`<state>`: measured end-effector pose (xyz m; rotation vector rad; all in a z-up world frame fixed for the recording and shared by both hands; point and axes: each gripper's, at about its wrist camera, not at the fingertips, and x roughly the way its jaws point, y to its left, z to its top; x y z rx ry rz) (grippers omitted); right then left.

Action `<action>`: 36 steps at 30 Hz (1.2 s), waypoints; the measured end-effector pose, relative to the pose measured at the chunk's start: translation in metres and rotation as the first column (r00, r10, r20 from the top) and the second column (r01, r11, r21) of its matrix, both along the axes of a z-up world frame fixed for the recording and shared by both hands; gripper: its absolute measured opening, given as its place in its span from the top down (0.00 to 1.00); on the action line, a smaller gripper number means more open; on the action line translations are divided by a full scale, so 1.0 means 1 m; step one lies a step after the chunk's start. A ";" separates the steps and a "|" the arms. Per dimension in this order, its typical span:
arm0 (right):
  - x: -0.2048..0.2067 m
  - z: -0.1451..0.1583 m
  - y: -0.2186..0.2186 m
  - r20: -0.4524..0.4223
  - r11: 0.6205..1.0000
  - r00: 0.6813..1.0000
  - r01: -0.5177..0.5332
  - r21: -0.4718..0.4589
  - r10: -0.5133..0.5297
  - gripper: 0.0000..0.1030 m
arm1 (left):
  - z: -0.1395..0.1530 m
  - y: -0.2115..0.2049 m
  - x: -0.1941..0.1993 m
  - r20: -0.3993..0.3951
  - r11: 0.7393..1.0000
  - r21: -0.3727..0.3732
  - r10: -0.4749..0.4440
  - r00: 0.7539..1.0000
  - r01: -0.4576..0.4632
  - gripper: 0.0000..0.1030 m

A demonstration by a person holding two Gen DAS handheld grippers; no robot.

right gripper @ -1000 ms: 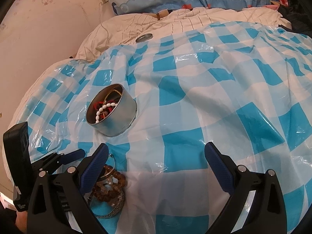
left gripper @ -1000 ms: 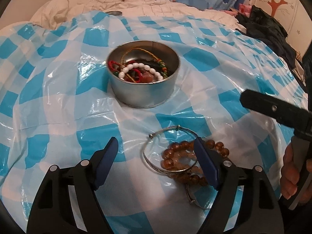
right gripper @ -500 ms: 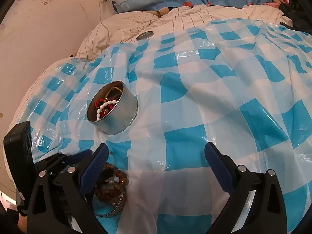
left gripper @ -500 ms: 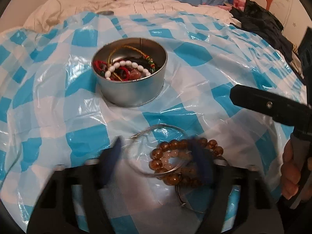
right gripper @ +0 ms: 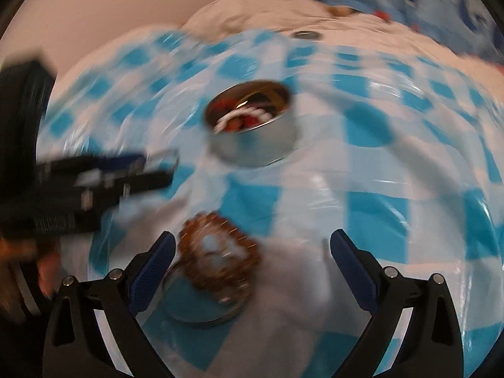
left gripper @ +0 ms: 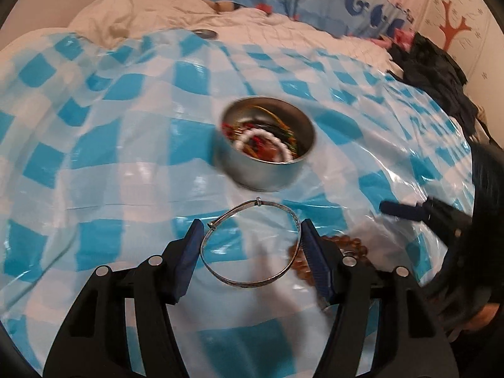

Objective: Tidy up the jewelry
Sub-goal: 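Close left tool on a silver bangle while right tool closes on brown bead bracelet, then carry the silver bangle and brown bead bracelet over the silver tin and release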

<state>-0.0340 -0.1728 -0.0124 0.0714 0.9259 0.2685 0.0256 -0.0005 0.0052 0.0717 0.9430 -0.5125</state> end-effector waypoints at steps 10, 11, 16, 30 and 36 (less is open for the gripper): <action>-0.001 -0.017 0.021 -0.044 0.995 0.995 -0.093 -0.045 0.091 0.09 | 0.009 0.018 -0.002 0.017 0.999 -0.019 0.028 0.999 -0.027 0.42; -0.001 -0.016 0.019 -0.057 0.994 0.993 -0.103 -0.024 0.102 0.09 | 0.009 0.017 -0.003 0.018 0.999 -0.020 0.027 0.999 -0.027 0.42; 0.007 -0.007 -0.015 -0.099 0.986 0.994 -0.021 0.163 0.037 0.26 | 0.010 0.017 -0.003 0.019 0.999 -0.019 0.026 0.999 -0.026 0.42; 0.003 -0.011 0.000 -0.106 0.996 0.992 -0.079 -0.037 0.075 0.84 | 0.010 0.012 -0.004 0.020 1.000 -0.017 0.017 1.000 -0.016 0.42; 0.004 -0.005 -0.015 -0.088 0.996 0.995 -0.040 0.078 0.047 0.89 | 0.011 0.013 -0.005 0.023 1.000 -0.018 0.018 1.000 -0.018 0.42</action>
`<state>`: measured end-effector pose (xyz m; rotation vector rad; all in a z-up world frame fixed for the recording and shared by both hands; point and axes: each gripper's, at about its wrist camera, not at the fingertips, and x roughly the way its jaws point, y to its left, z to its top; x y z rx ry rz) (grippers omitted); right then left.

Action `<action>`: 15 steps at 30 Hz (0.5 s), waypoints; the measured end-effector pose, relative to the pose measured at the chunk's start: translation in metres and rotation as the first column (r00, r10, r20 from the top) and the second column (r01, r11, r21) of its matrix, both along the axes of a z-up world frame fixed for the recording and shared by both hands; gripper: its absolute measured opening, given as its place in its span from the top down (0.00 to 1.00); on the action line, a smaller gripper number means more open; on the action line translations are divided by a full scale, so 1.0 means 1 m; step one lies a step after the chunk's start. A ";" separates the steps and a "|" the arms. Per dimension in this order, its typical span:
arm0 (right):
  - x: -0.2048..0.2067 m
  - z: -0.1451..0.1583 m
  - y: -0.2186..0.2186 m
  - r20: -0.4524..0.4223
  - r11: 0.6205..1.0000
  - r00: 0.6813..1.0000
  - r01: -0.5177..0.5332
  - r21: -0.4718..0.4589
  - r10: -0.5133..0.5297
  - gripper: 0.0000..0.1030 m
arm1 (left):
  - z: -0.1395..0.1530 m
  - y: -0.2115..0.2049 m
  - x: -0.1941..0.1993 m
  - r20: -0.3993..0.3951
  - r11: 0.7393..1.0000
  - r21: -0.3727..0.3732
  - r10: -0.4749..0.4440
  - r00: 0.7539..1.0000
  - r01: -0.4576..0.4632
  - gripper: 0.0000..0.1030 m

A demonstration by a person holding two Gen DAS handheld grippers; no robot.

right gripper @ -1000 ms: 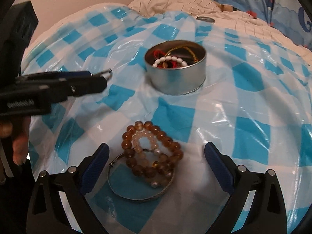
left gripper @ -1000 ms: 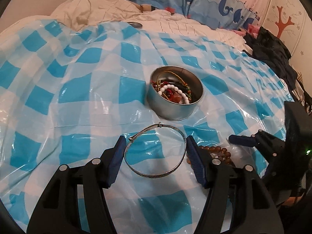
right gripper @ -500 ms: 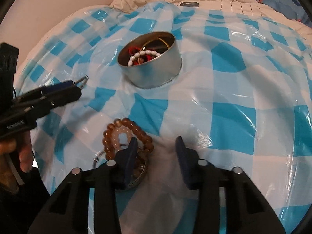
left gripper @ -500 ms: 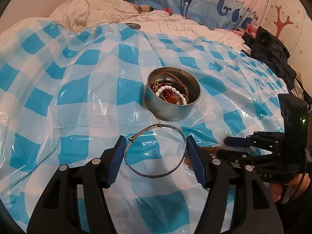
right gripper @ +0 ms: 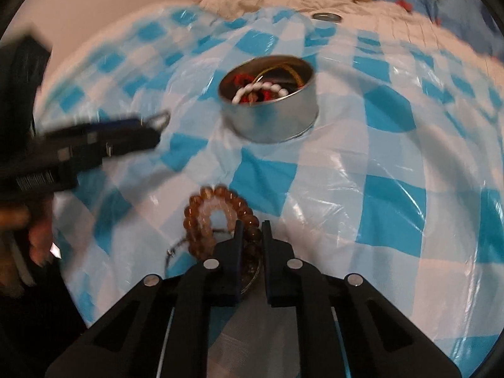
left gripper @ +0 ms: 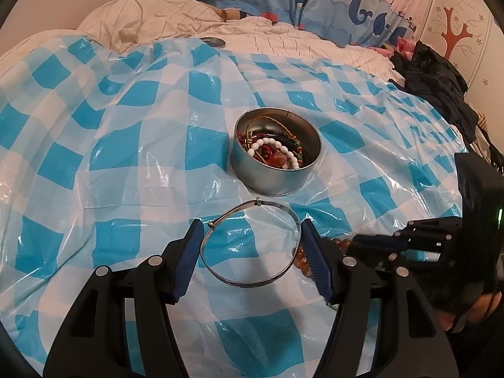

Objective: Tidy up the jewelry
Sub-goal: 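Carry the silver bangle and brown bead bracelet over the silver tin and release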

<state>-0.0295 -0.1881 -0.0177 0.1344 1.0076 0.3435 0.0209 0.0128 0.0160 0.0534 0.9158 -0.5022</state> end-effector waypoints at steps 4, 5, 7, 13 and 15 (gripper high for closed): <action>0.001 0.016 -0.016 0.040 0.990 0.999 0.021 0.138 -0.027 0.89 | 0.002 0.001 0.002 0.006 1.000 -0.008 0.006 1.000 -0.006 0.42; 0.001 0.017 -0.016 0.044 0.988 0.999 0.020 0.153 -0.027 0.89 | 0.003 0.001 0.002 0.007 1.000 -0.010 0.006 1.000 -0.006 0.42; 0.001 0.023 -0.019 0.066 0.977 0.997 0.013 0.211 -0.028 0.89 | 0.004 0.000 0.002 0.011 1.000 -0.012 0.007 1.000 -0.007 0.42; -0.010 0.050 -0.028 0.175 0.938 0.984 -0.024 0.346 -0.040 0.89 | 0.009 0.001 0.002 0.023 1.000 -0.026 0.011 1.000 -0.011 0.42; -0.012 0.055 -0.033 0.192 0.930 0.980 -0.018 0.368 -0.057 0.89 | 0.010 0.001 0.002 0.027 0.999 -0.031 0.013 1.000 -0.012 0.42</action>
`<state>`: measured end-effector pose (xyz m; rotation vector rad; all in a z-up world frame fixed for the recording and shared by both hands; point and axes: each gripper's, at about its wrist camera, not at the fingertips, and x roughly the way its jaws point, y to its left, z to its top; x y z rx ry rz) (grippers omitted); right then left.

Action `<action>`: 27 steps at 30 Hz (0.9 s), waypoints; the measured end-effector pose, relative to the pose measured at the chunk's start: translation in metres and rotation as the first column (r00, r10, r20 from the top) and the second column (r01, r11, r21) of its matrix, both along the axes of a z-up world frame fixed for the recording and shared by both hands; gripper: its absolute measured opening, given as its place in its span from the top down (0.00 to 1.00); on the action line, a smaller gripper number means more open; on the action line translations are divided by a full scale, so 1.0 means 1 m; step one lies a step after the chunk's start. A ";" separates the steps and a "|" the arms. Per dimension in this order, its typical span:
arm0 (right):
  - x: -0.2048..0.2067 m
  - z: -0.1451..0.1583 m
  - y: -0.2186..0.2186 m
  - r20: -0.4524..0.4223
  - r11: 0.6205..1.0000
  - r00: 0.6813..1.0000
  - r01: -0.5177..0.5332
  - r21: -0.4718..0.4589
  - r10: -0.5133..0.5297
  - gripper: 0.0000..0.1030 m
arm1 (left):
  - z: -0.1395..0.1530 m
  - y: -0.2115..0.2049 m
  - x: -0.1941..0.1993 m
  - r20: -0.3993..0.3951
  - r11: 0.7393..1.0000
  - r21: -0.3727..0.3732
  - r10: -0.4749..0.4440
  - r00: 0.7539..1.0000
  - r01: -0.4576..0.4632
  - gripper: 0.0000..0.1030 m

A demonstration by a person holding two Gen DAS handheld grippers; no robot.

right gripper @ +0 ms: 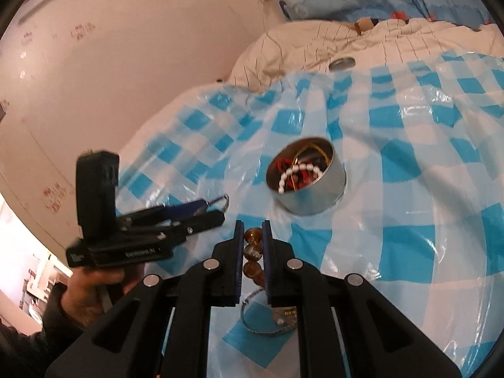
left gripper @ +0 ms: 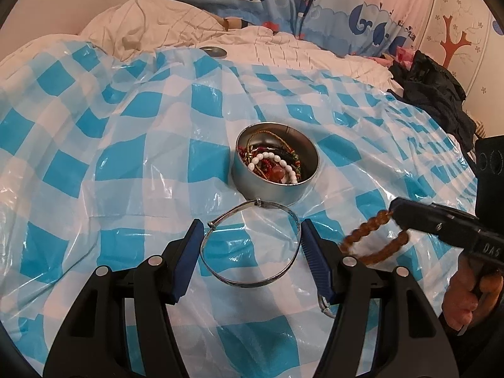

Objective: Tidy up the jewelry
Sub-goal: 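Carry the silver bangle and brown bead bracelet over the silver tin and release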

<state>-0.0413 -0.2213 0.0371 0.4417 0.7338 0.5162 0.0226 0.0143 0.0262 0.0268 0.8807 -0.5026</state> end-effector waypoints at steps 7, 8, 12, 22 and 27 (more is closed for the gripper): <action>-0.001 0.006 -0.011 0.018 0.998 1.000 0.021 0.067 -0.023 0.89 | 0.006 -0.009 0.002 0.018 1.000 -0.012 -0.004 1.000 0.004 0.42; -0.001 0.007 -0.013 0.018 0.997 1.000 0.021 0.081 -0.023 0.89 | 0.007 -0.011 0.003 0.020 1.000 -0.014 -0.005 1.000 0.005 0.42; -0.001 0.010 -0.018 0.025 0.995 0.999 0.035 0.092 -0.037 0.89 | 0.011 -0.021 0.012 0.026 1.000 -0.030 -0.005 1.000 0.005 0.42; 0.002 0.016 -0.027 0.040 0.993 0.997 0.056 0.104 -0.060 0.89 | 0.009 -0.067 0.075 0.020 0.997 -0.079 0.026 0.999 -0.024 0.42; 0.010 0.016 -0.032 0.031 0.991 0.996 0.077 0.110 -0.081 0.89 | -0.018 -0.077 0.099 -0.086 0.997 -0.065 0.044 0.995 -0.049 0.42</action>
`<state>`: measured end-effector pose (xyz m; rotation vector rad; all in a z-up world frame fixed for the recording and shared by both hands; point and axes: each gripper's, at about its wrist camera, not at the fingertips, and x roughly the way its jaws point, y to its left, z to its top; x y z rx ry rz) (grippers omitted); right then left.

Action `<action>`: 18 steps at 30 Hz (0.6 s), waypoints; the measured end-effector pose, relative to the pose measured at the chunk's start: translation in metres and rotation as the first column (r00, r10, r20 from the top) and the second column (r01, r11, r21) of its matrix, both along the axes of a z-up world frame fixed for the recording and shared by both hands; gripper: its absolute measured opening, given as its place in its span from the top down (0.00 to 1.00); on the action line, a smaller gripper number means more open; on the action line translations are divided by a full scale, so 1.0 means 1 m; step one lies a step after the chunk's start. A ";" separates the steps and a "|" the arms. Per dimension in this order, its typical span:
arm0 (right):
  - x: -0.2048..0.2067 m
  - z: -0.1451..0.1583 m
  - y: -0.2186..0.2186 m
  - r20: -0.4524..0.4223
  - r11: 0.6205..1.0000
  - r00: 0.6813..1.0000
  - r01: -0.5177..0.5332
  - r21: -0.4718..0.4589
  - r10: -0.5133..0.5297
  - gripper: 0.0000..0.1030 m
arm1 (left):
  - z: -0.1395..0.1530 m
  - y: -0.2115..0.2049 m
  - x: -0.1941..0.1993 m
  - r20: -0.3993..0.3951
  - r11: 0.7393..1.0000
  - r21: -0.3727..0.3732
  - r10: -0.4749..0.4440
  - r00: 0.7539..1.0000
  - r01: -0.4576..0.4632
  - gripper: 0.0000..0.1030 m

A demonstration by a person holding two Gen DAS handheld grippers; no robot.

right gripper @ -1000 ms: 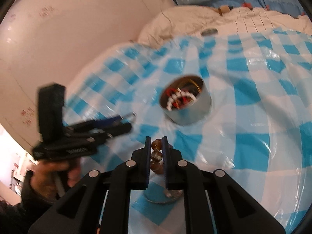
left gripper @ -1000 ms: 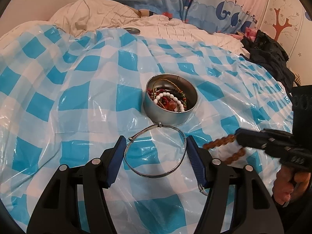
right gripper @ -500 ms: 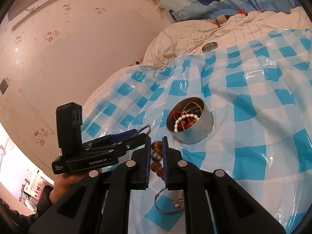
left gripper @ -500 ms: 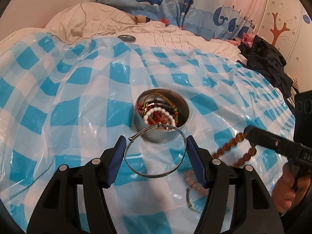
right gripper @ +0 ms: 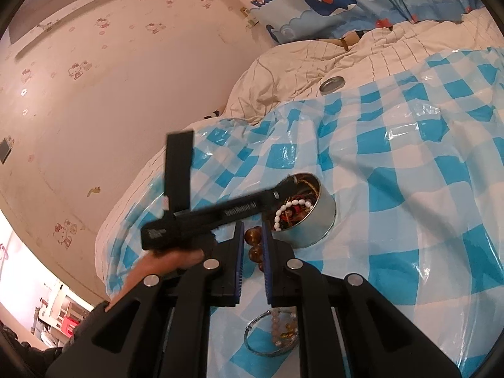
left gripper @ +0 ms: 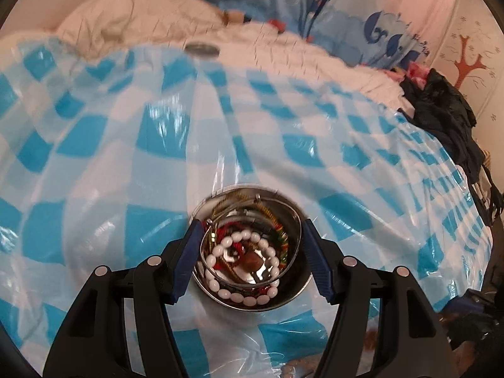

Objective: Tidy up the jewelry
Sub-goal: 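Carry the silver bangle and brown bead bracelet over the silver tin and release, then withdraw both open tools from the tin back over the dish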

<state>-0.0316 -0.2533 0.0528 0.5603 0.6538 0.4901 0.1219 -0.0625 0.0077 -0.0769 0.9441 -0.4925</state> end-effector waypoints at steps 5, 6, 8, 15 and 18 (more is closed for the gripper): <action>0.019 0.003 -0.004 -0.010 0.999 1.000 0.014 0.037 -0.014 0.89 | 0.012 0.021 -0.001 -0.008 0.992 -0.118 0.037 0.999 -0.038 0.37; 0.023 0.005 -0.002 -0.009 0.999 1.000 0.012 0.042 -0.012 0.89 | 0.017 0.032 -0.002 -0.002 0.986 -0.151 0.065 0.998 -0.065 0.35; 0.032 0.008 0.002 -0.004 0.999 1.000 0.001 0.053 -0.001 0.89 | 0.025 0.048 -0.004 0.007 0.976 -0.188 0.111 0.994 -0.108 0.32; 0.079 0.005 0.021 -0.027 0.986 0.999 -0.040 0.163 0.045 0.89 | 0.039 0.088 -0.016 0.011 0.955 -0.232 0.193 0.981 -0.186 0.25; 0.103 -0.013 0.024 -0.128 0.999 0.991 0.030 0.037 -0.025 0.86 | 0.040 0.089 -0.023 0.015 0.963 -0.210 0.175 0.985 -0.168 0.25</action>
